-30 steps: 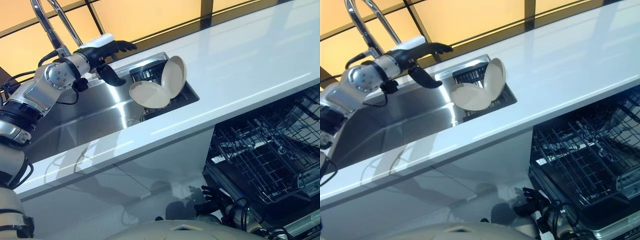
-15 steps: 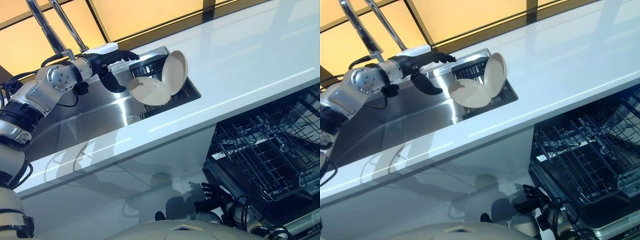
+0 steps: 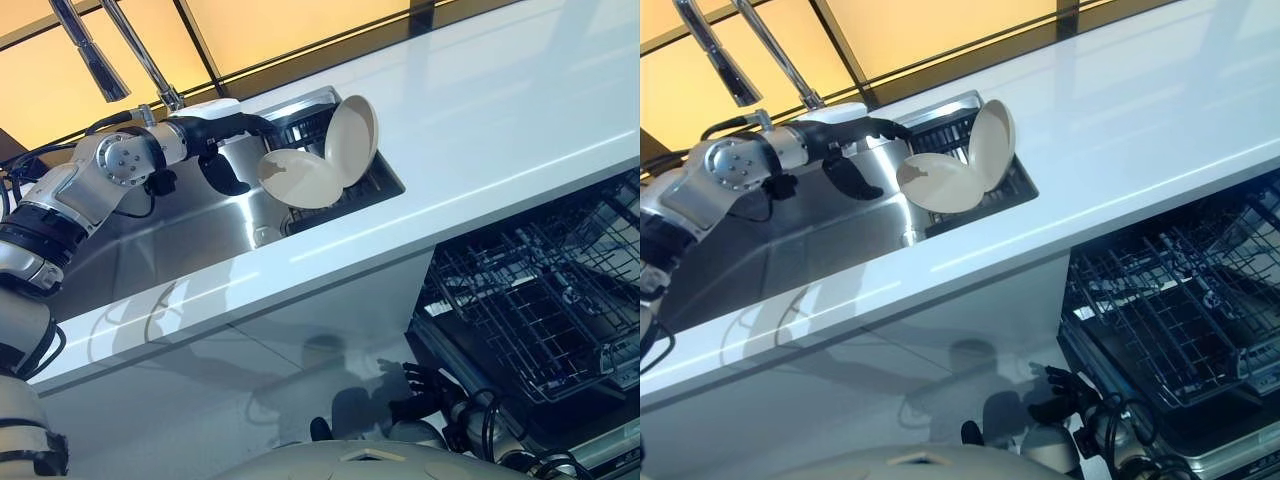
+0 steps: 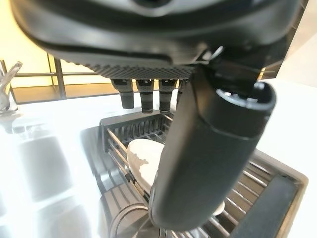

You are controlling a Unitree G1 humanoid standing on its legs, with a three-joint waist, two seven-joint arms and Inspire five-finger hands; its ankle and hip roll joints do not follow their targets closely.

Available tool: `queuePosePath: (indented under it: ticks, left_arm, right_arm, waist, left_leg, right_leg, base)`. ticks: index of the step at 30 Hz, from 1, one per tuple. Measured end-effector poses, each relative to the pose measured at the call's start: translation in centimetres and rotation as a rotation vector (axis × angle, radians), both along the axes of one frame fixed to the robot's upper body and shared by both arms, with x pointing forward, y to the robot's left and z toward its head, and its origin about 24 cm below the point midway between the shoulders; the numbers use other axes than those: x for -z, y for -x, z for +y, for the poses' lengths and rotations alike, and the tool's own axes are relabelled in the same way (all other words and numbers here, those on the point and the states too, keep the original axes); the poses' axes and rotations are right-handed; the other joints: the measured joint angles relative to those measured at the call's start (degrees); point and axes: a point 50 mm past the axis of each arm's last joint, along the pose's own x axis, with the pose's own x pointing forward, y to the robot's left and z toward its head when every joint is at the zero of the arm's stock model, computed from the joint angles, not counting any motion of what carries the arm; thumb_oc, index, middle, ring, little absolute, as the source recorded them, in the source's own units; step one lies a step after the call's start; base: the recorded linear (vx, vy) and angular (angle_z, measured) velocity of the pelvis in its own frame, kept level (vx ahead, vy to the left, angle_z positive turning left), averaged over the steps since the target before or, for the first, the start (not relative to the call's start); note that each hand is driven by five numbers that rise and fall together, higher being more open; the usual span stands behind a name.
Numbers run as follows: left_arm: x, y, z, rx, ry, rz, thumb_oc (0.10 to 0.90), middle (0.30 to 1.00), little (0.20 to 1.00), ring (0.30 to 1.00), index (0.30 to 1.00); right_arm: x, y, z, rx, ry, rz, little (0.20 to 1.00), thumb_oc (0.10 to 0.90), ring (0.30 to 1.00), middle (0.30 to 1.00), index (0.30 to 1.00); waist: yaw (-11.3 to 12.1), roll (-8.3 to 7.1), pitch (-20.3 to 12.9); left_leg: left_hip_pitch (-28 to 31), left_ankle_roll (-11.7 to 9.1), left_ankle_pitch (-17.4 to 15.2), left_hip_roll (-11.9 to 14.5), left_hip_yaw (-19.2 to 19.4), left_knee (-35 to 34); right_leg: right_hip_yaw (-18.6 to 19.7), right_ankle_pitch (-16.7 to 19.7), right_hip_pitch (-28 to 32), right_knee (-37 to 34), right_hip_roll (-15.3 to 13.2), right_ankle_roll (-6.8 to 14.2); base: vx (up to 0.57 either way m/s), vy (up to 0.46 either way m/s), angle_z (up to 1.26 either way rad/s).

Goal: Pick up plates and place into dishwasher.

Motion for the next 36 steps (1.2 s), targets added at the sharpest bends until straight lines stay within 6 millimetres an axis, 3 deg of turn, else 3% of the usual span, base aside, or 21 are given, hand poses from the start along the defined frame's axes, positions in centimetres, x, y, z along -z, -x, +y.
queuePosePath:
  ticks: [17, 36]
  left_arm:
    - [2.7, 0.8, 1.2, -0.029, 0.042, 0.068, 0.800, 0.900, 0.900, 0.900, 0.900]
    - [2.6, 1.0, 0.3, 0.031, 0.001, 0.041, 0.800, 0.900, 0.900, 0.900, 0.900]
  right_arm:
    - [0.0, -0.3, 0.3, -0.002, -0.006, -0.006, 0.900, 0.800, 0.900, 0.900, 0.900]
    - [0.0, -0.3, 0.5, 0.002, -0.013, -0.007, 0.900, 0.800, 0.900, 0.900, 0.900]
  waist:
    - [0.2, -1.08, 1.1]
    - [-0.1, -1.93, 1.6]
  left_leg:
    - [0.0, 0.0, 0.0, 0.1, 0.1, 0.0]
    - [1.2, -0.1, -0.1, 0.1, 0.2, 0.0]
  right_leg:
    - [0.1, 0.0, 0.0, 0.0, 0.2, 0.0]
    - [0.2, 0.0, 1.1, 0.0, 0.2, -0.1]
  base:
    - [0.00, 0.000, 0.00]
    - [0.00, 0.000, 0.00]
